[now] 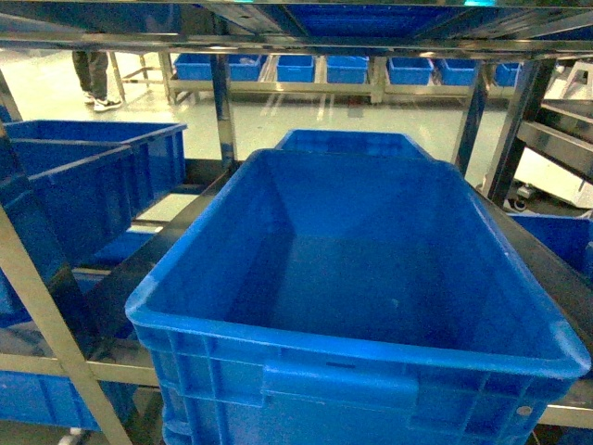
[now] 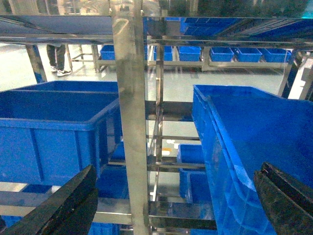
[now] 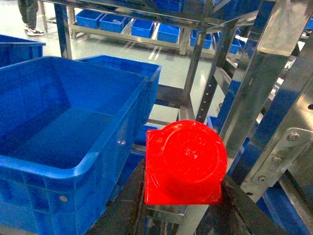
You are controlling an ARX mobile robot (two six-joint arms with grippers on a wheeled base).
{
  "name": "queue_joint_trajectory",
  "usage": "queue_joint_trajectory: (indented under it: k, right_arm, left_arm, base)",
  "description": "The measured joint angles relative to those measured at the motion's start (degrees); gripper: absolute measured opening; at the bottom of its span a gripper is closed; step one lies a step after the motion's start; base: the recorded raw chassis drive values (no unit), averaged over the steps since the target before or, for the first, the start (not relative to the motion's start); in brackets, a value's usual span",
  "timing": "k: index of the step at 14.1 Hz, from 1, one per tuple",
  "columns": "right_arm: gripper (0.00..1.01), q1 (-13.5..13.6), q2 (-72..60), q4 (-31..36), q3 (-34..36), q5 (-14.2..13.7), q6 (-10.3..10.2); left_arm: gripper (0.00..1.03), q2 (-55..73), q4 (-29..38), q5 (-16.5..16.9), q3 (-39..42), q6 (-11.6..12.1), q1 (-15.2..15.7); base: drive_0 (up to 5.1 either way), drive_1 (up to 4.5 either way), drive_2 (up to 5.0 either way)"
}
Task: Pick red block from blue box to shelf
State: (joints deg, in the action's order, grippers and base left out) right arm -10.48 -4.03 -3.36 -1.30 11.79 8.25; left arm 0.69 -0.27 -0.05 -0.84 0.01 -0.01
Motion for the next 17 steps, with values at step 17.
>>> queue_joint_trajectory:
  k: [17]
  right_arm:
    - [0.29, 5.53, -17.75, 17.09, 0.44, -1.07, 1.31]
  left_arm:
    - [0.98, 0.00, 0.02, 0.00, 0.00, 0.00, 0.00]
  base:
    - [0.0, 0.00, 0.0]
